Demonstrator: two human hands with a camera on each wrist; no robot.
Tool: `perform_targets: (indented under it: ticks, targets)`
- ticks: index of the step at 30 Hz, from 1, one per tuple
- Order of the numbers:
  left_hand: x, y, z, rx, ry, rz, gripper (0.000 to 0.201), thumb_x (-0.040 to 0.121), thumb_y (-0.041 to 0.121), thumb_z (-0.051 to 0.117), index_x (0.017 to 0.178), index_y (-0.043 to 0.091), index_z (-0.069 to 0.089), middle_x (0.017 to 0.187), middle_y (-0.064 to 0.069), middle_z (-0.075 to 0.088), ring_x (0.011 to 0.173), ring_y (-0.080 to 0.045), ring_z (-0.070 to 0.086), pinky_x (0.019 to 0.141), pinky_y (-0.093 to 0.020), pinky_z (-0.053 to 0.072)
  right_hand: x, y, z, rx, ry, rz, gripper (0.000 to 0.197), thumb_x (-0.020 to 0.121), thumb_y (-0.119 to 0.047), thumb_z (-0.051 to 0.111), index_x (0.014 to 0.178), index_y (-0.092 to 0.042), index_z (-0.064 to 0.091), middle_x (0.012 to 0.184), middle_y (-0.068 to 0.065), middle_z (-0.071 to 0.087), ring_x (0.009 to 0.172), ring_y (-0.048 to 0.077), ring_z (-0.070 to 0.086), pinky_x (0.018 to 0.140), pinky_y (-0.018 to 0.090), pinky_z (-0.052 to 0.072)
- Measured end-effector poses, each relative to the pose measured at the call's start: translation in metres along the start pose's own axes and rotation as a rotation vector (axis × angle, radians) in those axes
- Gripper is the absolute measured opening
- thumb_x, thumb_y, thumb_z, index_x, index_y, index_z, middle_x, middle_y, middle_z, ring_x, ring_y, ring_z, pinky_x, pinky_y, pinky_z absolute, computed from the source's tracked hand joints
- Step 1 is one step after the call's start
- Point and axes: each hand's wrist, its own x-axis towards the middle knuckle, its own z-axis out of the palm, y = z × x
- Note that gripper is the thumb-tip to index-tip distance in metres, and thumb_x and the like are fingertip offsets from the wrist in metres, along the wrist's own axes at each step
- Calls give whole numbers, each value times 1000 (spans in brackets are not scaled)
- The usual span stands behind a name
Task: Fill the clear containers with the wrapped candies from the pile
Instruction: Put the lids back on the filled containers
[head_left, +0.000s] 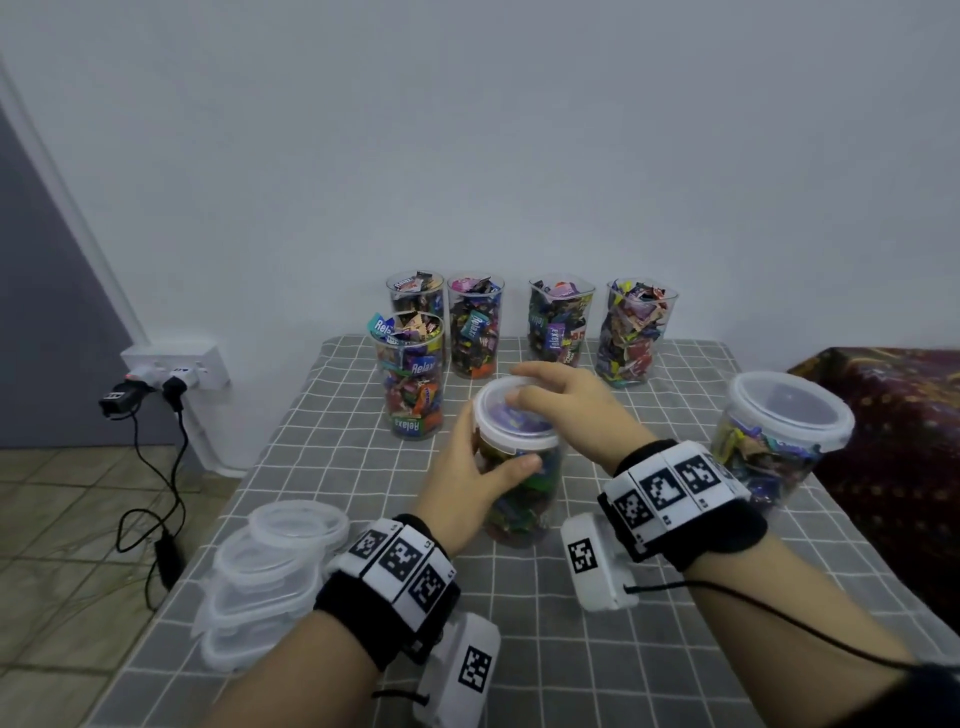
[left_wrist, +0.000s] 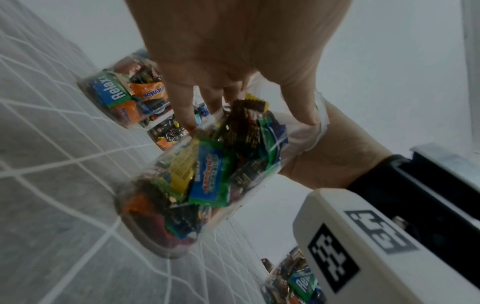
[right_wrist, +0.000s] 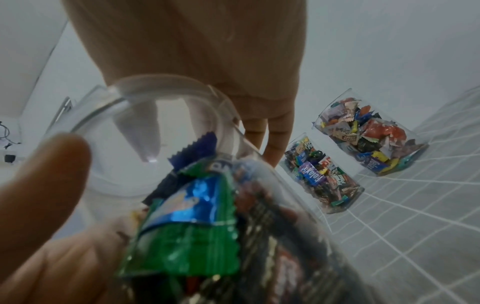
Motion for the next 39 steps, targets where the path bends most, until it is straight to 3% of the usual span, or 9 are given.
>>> perform_targets:
  ticks: [9,13,16,24,26,28,32,35,39]
  targets:
    - [0,-4,-5,-21,-31,-27,57,74,17,72,120,33,41,116,23,54,102,17,54,84,-6,43,-4,-1,8,-36,87,-47,18,79,-34,64,95,-25,61,102,3,65,98,20,59,93,45,46]
    - [3,-4,-9,2,-64,-52,61,68,29,79,119,36,45,116,24,58,111,9,53,88,-10,43,-24,15,18,79,198,-56,82,62,-57,64,133,-21,44,128,-1,51,116,14,51,102,39,42]
    - [4,-4,-11,40,-66,-54,64,60,45,73,118,36,46,114,26,61,111,7,54,87,-10,43,-36,27,18,171,140,-68,112,48,-62,75,141,-21,29,131,-5,50,120,11,51,103,38,43]
    - [15,10,-27,237,-83,-67,91,50,49,76,132,35,39,139,15,45,127,0,42,107,-29,37,-31,27,16,201,199,-166,61,61,-20,88,101,-37,46,104,-14,60,95,-3,59,83,21,47]
    - [21,14,-32,331,0,-119,107,53,52,77,144,27,27,148,6,34,134,-10,34,112,-38,31,-20,30,12,188,299,-151,58,62,-24,87,98,-39,44,105,-13,59,96,0,58,86,24,47]
    - [28,15,-39,351,161,-122,92,67,41,78,144,25,29,146,1,37,130,-17,40,109,-43,36,-3,38,4,197,424,-105,63,59,-30,87,103,-39,43,108,-11,57,100,6,58,90,32,49]
    - [46,20,-52,341,511,-42,74,75,25,76,137,25,35,137,0,44,113,-13,49,89,-29,45,33,55,-20,159,707,38,88,50,-47,82,124,-23,40,122,1,52,110,21,54,95,47,47]
    - [65,22,-64,481,654,-97,91,76,26,76,147,17,20,152,-5,25,137,-20,28,111,-39,28,56,62,-43,89,865,152,104,61,-38,83,143,-12,26,142,12,36,130,30,37,109,45,34]
    - [84,13,-76,471,689,-244,109,72,31,79,151,17,3,157,-9,13,144,-27,15,116,-49,20,80,70,-65,55,1095,229,105,69,-31,81,148,-4,16,148,18,26,136,33,26,109,36,23]
